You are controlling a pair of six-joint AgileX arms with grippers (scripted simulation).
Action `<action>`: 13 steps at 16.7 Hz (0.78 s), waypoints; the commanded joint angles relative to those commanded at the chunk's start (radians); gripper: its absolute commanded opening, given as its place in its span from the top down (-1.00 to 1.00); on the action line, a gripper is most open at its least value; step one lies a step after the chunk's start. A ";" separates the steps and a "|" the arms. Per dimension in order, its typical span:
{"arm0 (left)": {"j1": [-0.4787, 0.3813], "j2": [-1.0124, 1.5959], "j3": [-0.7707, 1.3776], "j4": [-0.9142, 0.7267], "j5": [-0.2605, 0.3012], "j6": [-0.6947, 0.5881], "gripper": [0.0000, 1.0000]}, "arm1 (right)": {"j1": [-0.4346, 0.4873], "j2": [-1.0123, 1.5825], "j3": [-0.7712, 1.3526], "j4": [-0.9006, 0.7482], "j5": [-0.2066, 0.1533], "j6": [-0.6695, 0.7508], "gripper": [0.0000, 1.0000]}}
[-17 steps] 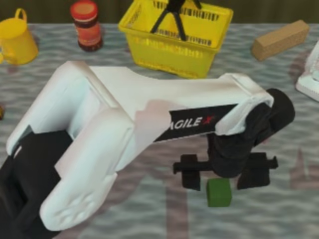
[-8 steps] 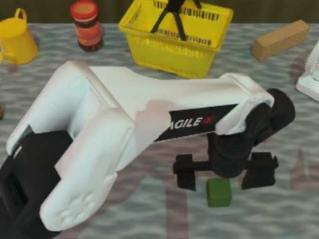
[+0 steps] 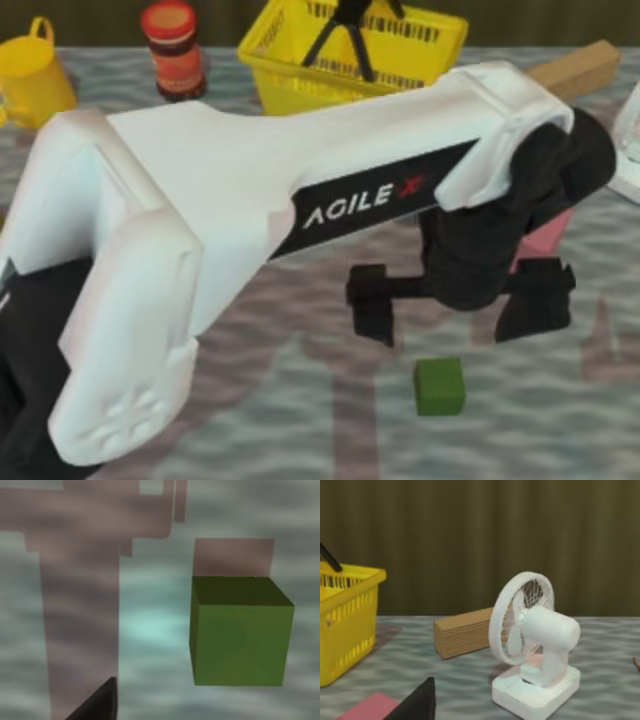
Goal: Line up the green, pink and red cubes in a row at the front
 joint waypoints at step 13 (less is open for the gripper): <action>0.333 -0.010 -0.035 0.014 0.009 0.362 -1.00 | 0.000 0.000 0.000 0.000 0.000 0.000 -1.00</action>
